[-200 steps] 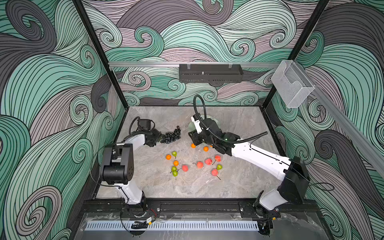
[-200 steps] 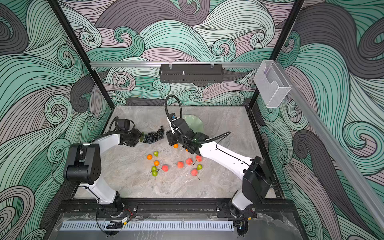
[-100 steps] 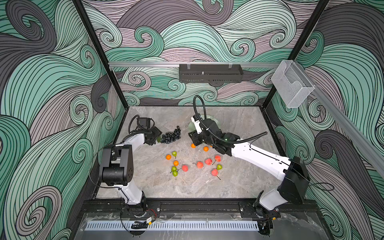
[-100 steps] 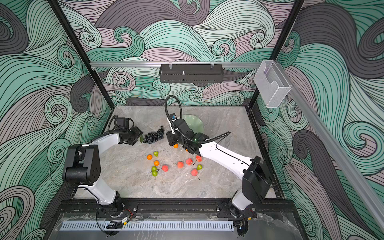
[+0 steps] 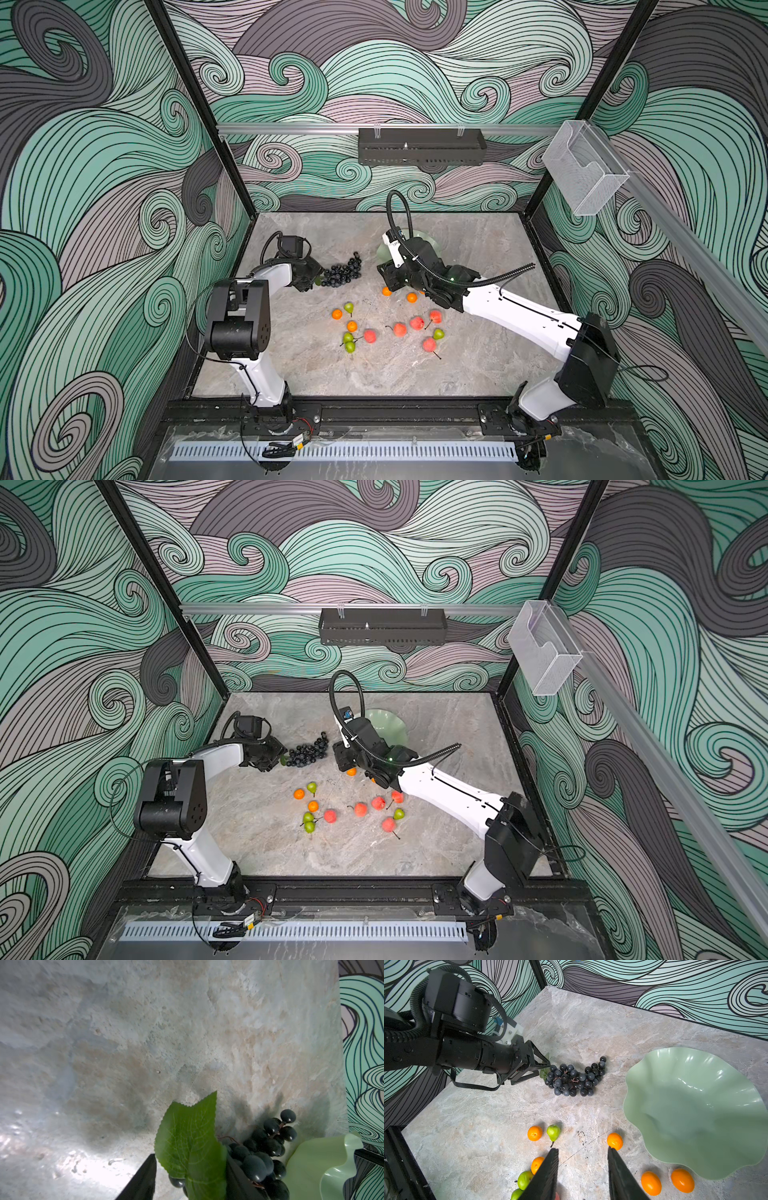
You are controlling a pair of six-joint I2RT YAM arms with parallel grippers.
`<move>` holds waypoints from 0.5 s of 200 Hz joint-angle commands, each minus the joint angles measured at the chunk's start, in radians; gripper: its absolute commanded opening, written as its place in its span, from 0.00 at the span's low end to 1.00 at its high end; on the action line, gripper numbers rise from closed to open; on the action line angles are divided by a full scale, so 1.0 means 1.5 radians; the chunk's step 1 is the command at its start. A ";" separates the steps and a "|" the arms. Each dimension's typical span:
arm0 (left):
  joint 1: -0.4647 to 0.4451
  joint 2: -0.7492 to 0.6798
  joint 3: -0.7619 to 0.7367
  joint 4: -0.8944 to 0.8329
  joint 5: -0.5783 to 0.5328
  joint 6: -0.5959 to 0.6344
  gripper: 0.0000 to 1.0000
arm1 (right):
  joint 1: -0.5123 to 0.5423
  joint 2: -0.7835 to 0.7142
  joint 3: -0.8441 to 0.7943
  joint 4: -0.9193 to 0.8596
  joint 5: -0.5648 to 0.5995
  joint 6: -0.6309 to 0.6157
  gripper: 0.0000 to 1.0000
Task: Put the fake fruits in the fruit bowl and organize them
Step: 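Lower the left gripper onto the grape bunch stem and close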
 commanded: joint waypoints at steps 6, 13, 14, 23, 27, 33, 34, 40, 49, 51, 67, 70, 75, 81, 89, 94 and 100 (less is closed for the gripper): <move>-0.009 0.014 0.028 -0.029 0.003 0.010 0.53 | -0.004 -0.009 -0.010 -0.001 0.014 0.003 0.41; -0.010 0.018 0.029 -0.030 0.003 0.010 0.53 | -0.004 -0.010 -0.011 0.000 0.015 0.003 0.41; -0.010 0.018 0.029 -0.030 0.003 0.010 0.53 | -0.004 -0.010 -0.011 -0.001 0.016 0.003 0.41; -0.012 0.022 0.029 -0.031 0.004 0.010 0.52 | -0.004 -0.009 -0.012 0.000 0.017 0.003 0.41; -0.013 0.023 0.029 -0.031 0.003 0.010 0.52 | -0.004 -0.010 -0.013 0.000 0.016 0.004 0.41; -0.012 0.026 0.029 -0.031 0.003 0.010 0.51 | -0.004 -0.010 -0.014 0.000 0.017 0.004 0.41; -0.012 0.026 0.029 -0.031 0.003 0.009 0.51 | -0.004 -0.010 -0.014 -0.001 0.016 0.004 0.41; -0.013 0.028 0.030 -0.033 0.003 0.009 0.50 | -0.005 -0.011 -0.014 0.000 0.016 0.004 0.41; -0.013 0.031 0.029 -0.032 0.003 0.007 0.49 | -0.006 -0.012 -0.015 -0.001 0.016 0.004 0.41; -0.013 0.031 0.029 -0.031 0.003 0.007 0.48 | -0.006 -0.012 -0.015 -0.001 0.017 0.004 0.41; -0.013 0.035 0.032 -0.031 0.003 0.004 0.44 | -0.007 -0.013 -0.017 0.000 0.016 0.003 0.41; -0.013 0.036 0.033 -0.030 0.004 0.004 0.43 | -0.007 -0.014 -0.017 -0.001 0.016 0.003 0.41; -0.013 0.038 0.034 -0.029 0.005 0.003 0.42 | -0.008 -0.014 -0.017 -0.001 0.016 0.003 0.41; -0.014 0.039 0.036 -0.030 0.005 0.003 0.41 | -0.008 -0.014 -0.017 0.000 0.016 0.004 0.41; -0.013 0.042 0.040 -0.031 0.005 0.003 0.40 | -0.008 -0.014 -0.018 -0.001 0.017 0.003 0.41; -0.013 0.042 0.041 -0.031 0.005 0.003 0.40 | -0.009 -0.014 -0.018 0.000 0.017 0.004 0.41; -0.013 0.044 0.043 -0.030 0.005 0.003 0.39 | -0.009 -0.014 -0.018 -0.001 0.017 0.004 0.41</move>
